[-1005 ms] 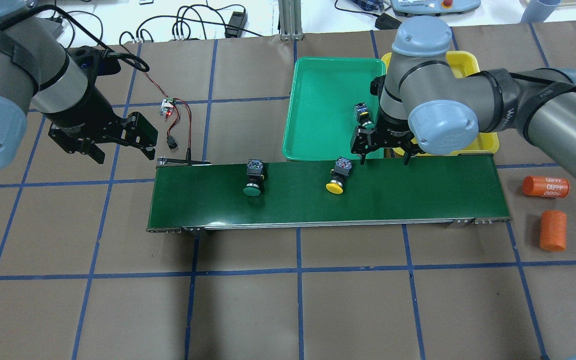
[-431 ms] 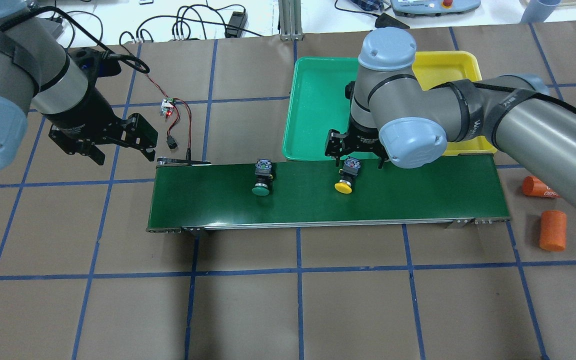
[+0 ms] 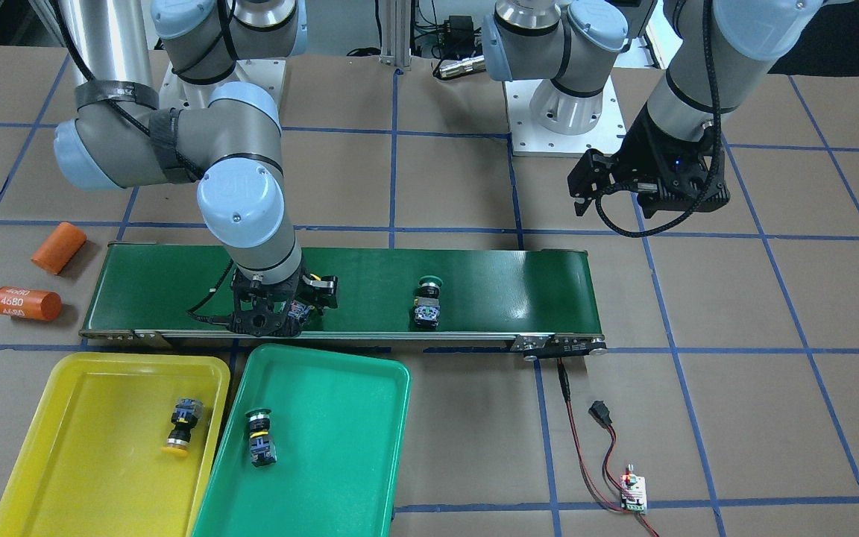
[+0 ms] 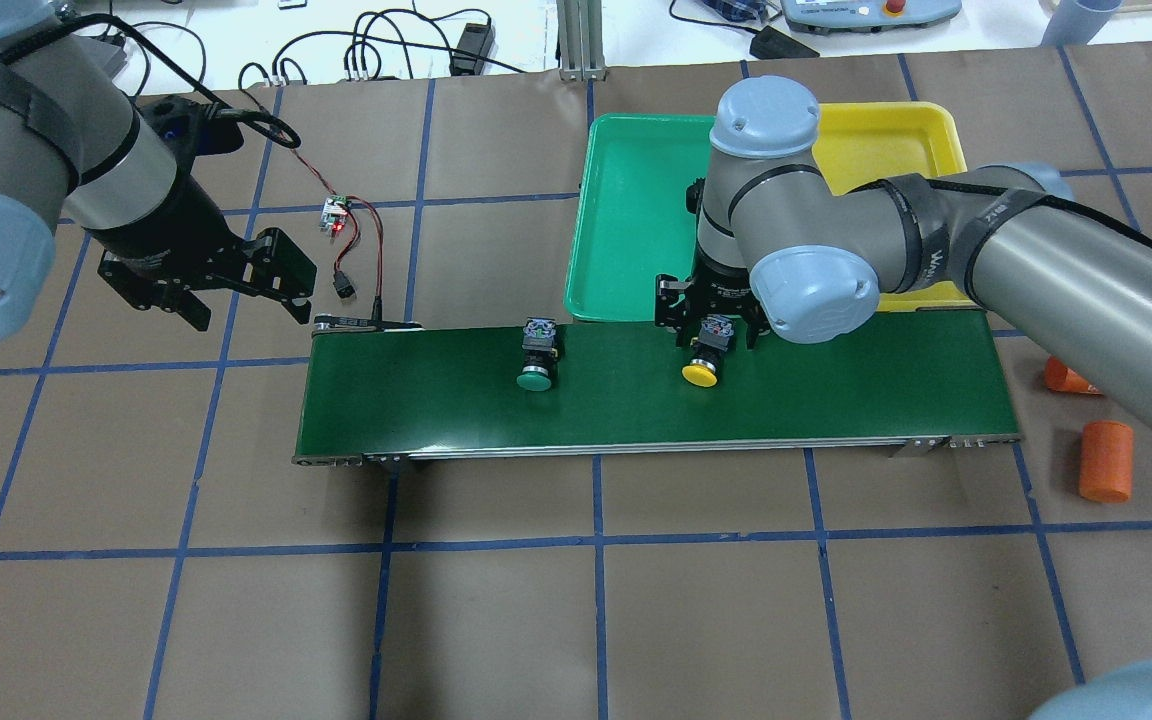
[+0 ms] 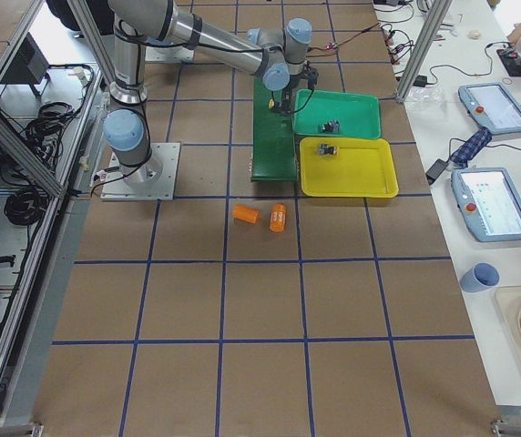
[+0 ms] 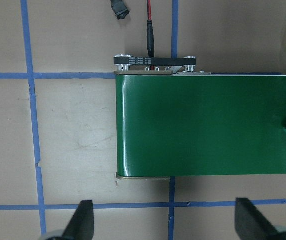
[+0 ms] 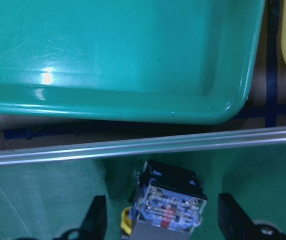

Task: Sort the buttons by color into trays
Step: 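Carry the yellow-capped button into the yellow tray and release it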

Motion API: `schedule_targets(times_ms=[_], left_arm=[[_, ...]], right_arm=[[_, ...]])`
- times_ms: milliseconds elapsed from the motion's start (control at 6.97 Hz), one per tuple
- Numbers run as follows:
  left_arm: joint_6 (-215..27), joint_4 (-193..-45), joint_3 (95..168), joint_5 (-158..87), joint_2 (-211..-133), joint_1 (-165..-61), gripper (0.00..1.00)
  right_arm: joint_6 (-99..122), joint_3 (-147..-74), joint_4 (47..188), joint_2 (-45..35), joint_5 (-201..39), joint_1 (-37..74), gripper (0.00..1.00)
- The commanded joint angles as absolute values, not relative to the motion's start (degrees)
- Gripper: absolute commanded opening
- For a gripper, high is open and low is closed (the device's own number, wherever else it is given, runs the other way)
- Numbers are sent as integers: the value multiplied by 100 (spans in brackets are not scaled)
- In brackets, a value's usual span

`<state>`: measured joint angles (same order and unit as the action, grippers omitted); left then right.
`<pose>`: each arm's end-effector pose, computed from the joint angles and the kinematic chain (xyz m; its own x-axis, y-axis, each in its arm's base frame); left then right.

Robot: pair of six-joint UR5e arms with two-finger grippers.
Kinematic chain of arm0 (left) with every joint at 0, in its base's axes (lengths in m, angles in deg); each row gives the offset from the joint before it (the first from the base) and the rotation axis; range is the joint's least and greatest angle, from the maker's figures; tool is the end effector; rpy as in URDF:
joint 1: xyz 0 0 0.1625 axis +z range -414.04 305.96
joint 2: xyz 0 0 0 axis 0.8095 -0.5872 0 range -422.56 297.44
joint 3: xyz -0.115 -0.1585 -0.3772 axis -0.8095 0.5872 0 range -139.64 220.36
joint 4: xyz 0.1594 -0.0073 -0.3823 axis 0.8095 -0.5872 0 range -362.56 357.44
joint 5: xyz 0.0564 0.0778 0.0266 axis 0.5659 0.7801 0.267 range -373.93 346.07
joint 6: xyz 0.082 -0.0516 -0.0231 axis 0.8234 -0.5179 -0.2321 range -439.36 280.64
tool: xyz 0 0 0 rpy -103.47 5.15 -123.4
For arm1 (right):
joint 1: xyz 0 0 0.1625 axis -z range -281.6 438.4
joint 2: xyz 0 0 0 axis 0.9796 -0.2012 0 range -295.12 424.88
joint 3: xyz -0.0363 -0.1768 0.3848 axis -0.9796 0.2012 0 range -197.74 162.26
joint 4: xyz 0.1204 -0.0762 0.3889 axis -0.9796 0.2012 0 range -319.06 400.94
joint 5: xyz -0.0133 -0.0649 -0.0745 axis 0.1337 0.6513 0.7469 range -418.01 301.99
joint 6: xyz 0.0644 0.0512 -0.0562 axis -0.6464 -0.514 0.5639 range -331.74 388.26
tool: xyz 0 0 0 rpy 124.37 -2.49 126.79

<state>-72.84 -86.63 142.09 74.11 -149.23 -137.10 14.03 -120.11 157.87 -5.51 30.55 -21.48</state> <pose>-0.0802 -0.4718 0.4257 -0.9992 -0.0088 0.0387 -0.0073 0.9992 0.0388 0.2308 -0.5342 0.2471 -0.9970 0.0772 -0.0026 0.0767 0.9929 0.0914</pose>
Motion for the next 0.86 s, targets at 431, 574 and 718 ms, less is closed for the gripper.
schedule_targets(times_ms=[431, 574, 718], left_arm=[[-7250, -8545, 14478, 7413, -14764, -13719, 100], [-7251, -8544, 14434, 7413, -14764, -13719, 100], [-7251, -8536, 14364, 7413, -14764, -13710, 100]], right_arm=[[2216, -11410, 15731, -300, 3068, -1559, 28], [2707, -10963, 15696, -10, 3032, -1191, 28], [3347, -10523, 15704, 306, 3032, -943, 28]])
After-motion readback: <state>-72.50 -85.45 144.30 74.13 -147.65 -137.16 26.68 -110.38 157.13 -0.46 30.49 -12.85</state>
